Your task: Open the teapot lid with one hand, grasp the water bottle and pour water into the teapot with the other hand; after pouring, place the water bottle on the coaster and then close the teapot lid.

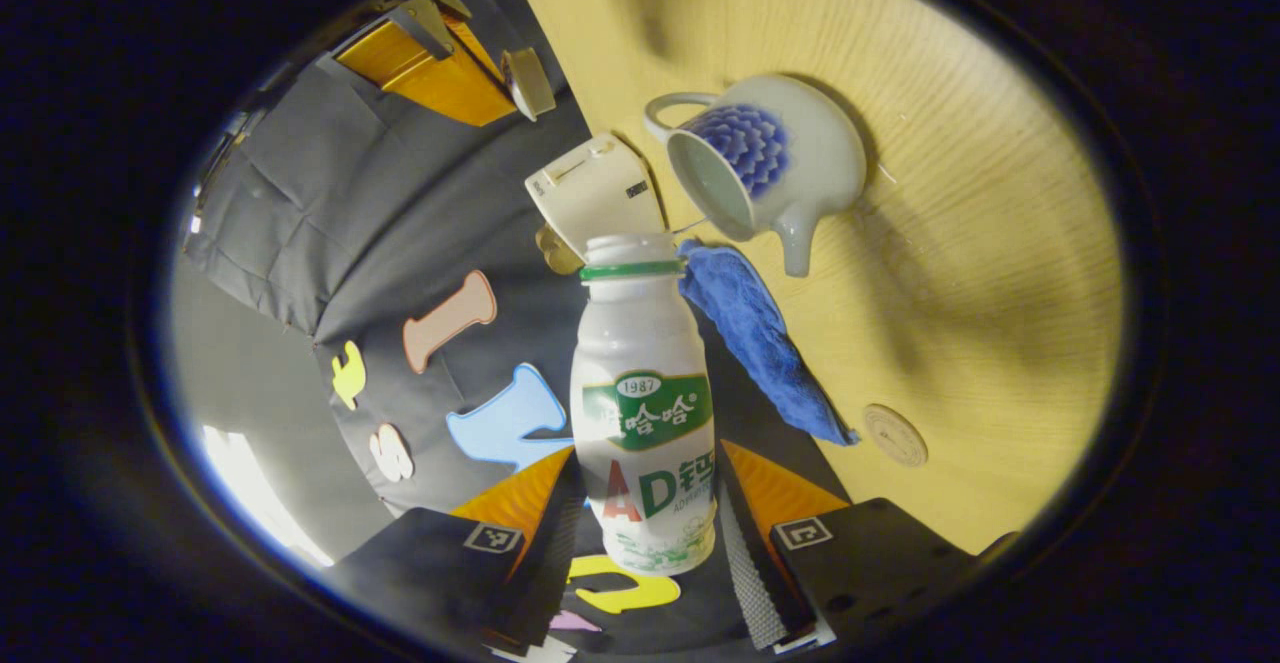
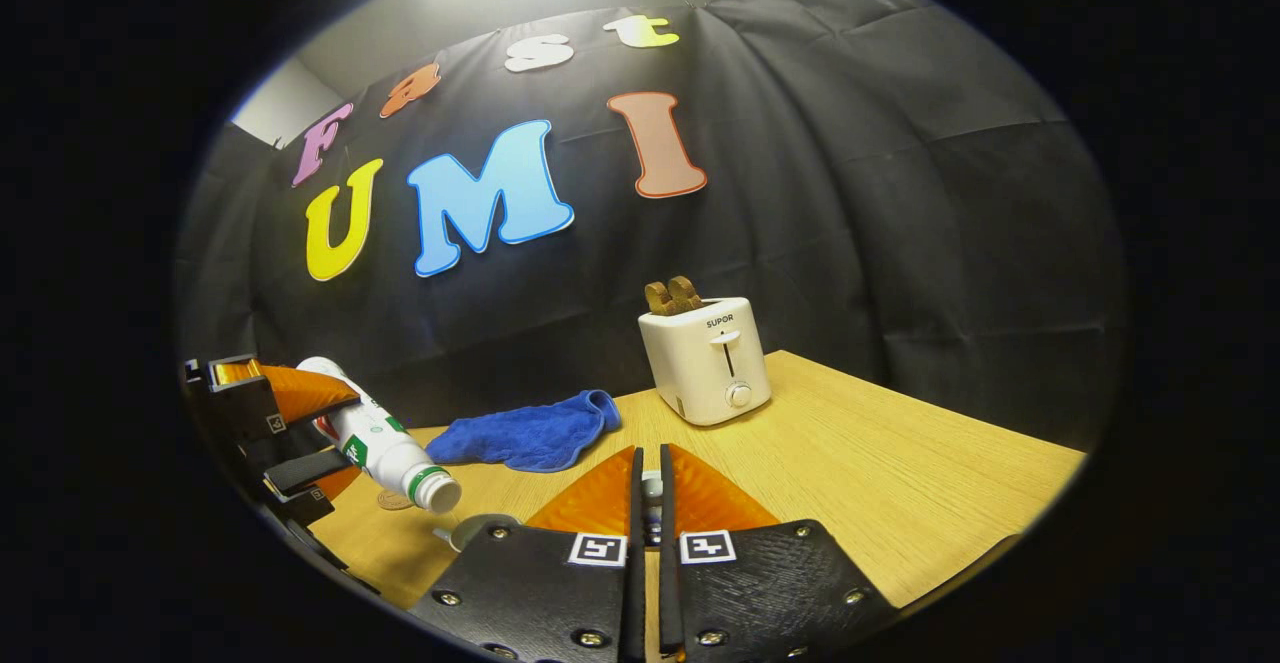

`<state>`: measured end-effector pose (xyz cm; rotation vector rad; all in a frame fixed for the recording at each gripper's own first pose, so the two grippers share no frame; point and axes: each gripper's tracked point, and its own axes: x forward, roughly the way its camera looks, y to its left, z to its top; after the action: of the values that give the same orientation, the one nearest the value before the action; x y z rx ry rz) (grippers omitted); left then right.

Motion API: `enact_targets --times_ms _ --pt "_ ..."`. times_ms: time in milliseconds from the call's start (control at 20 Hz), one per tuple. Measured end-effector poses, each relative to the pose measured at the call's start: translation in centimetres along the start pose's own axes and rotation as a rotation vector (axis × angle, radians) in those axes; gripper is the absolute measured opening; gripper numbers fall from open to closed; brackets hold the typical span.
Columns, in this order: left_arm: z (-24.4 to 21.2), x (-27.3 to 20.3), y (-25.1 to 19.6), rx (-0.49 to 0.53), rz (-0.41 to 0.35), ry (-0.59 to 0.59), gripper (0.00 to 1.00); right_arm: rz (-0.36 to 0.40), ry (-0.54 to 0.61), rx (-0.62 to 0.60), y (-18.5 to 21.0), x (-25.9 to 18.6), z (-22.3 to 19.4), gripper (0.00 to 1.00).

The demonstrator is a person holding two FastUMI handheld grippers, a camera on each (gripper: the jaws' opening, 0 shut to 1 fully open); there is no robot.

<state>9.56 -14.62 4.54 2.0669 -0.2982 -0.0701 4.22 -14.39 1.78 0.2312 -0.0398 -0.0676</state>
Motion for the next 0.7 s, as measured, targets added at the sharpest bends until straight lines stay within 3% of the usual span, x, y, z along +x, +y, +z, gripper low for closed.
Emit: enact_targets --times_ms 450,600,650,700 --pt "-0.8 0.2 -2.3 -0.250 -0.080 0.018 0.76 -0.017 -0.004 0.019 -0.6 0.0 0.1 0.05" --pt "-1.0 0.0 -3.1 -0.392 -0.102 0.012 0.76 -0.016 -0.003 0.015 -0.4 0.0 0.1 0.05" --pt "-1.0 -0.2 -3.0 -0.435 -0.100 0.012 0.83 -0.013 -0.001 0.011 -0.4 0.0 0.0 0.05" --pt "-1.2 -0.3 -2.8 -0.469 -0.097 0.011 0.76 -0.006 -0.001 0.008 -0.2 0.0 -0.1 0.05"
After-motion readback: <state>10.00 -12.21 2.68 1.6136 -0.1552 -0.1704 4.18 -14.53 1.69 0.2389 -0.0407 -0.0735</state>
